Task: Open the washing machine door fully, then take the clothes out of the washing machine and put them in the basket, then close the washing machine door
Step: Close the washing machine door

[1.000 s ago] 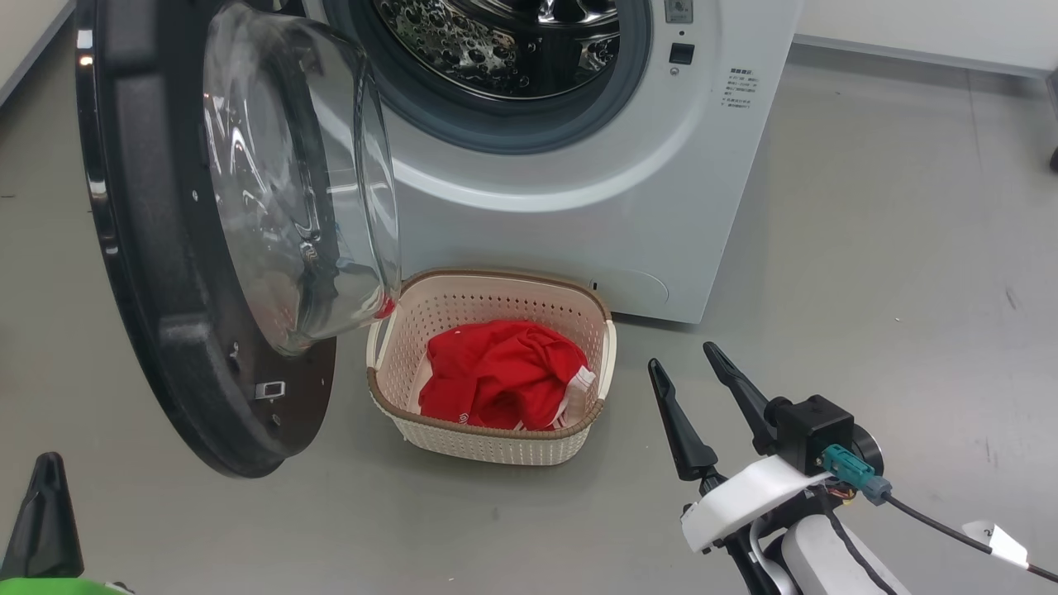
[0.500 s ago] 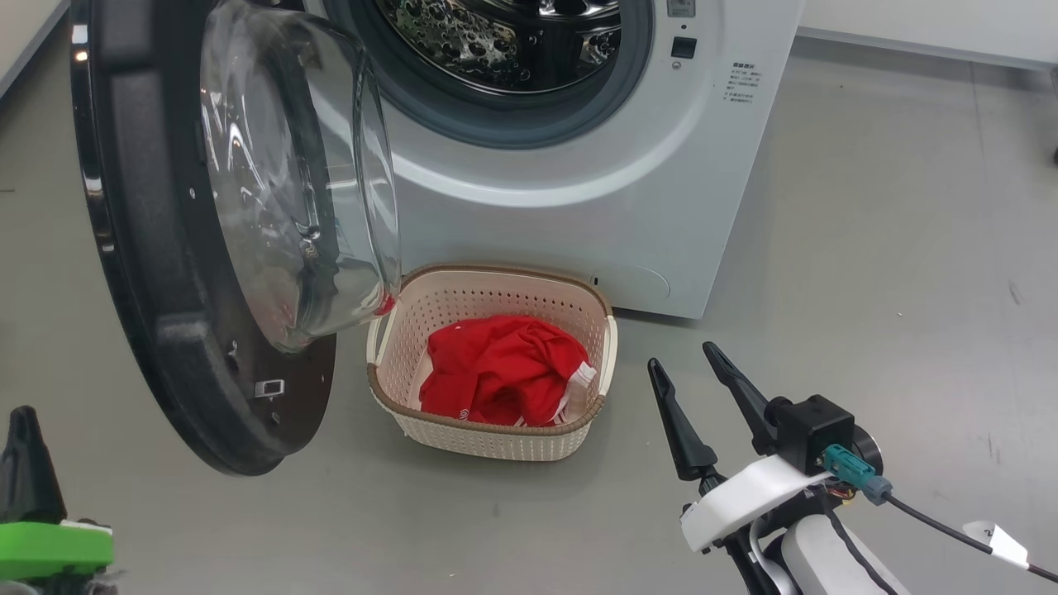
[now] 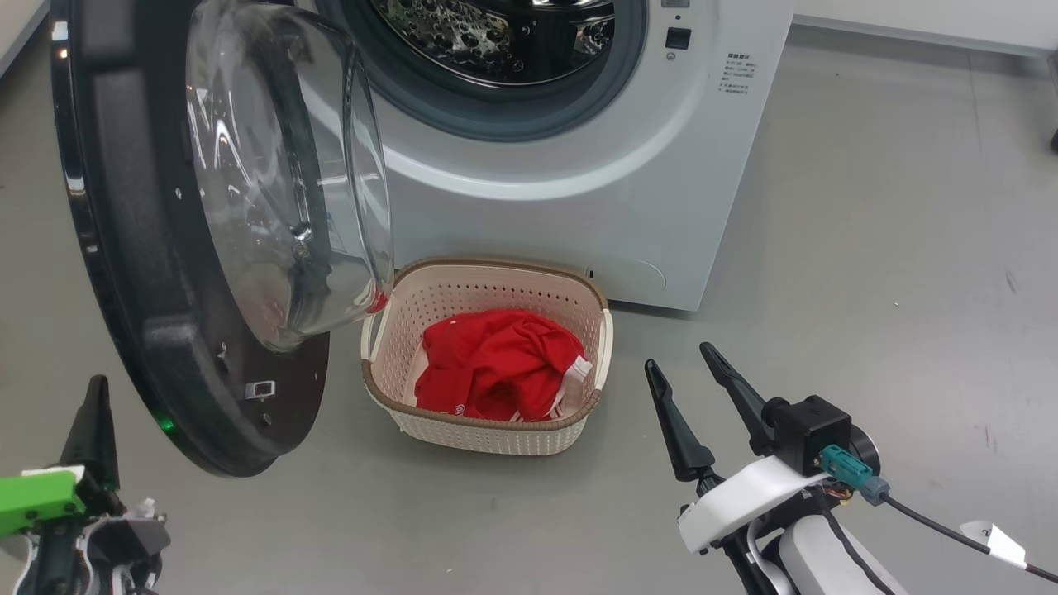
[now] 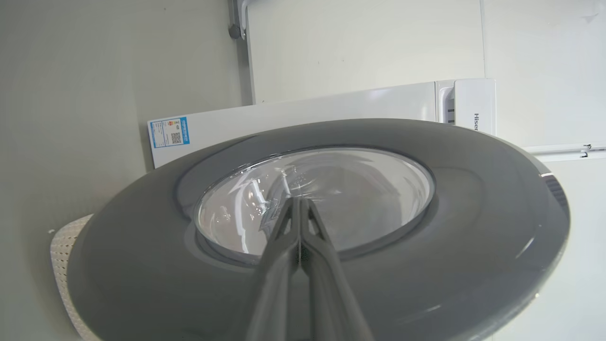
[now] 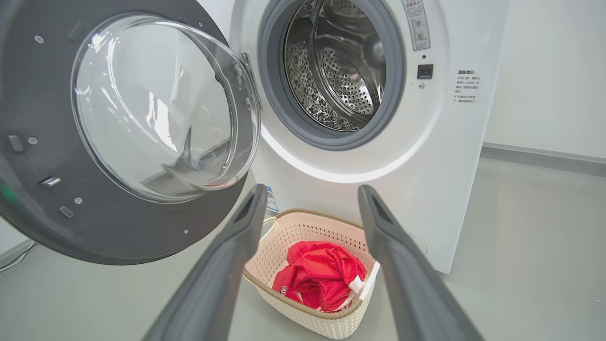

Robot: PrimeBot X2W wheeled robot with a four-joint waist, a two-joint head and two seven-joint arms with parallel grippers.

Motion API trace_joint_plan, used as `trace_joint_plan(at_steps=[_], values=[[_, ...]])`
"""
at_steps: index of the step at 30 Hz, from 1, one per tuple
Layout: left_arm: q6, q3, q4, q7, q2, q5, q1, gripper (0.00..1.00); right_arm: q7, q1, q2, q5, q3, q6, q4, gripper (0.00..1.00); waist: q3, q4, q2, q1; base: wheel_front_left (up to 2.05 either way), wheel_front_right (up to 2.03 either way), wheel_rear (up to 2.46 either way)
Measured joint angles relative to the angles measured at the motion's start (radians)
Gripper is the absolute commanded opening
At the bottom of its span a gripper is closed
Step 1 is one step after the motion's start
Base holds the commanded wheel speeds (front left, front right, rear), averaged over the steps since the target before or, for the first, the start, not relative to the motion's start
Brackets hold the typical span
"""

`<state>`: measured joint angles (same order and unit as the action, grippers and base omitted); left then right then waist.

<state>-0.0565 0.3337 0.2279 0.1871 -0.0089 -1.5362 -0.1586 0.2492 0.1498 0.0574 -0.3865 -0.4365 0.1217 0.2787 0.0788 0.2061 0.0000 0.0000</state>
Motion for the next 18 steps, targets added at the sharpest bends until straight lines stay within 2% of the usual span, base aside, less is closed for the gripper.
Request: trace_joint_plan(at_steps=[6, 12, 18], values=[[0.086, 0.027, -0.001, 0.113, 0.024, -0.187, -0.032, 0.00, 0.000, 0.000, 0.000, 0.000, 0.001, 0.000, 0.000, 1.00, 0.004, -0.003, 0.0000, 0.0000, 0.00, 0.00, 0.00], [0.154, 0.018, -0.008, 0.211, 0.028, -0.247, -0.033, 0.00, 0.000, 0.000, 0.000, 0.000, 0.001, 0.000, 0.000, 1.00, 0.007, -0.005, 0.0000, 0.0000, 0.00, 0.00, 0.00], [0.157, 0.001, -0.019, 0.269, 0.030, -0.262, -0.032, 0.00, 0.000, 0.000, 0.000, 0.001, 0.001, 0.000, 0.001, 1.00, 0.009, -0.006, 0.0000, 0.0000, 0.00, 0.00, 0.00]])
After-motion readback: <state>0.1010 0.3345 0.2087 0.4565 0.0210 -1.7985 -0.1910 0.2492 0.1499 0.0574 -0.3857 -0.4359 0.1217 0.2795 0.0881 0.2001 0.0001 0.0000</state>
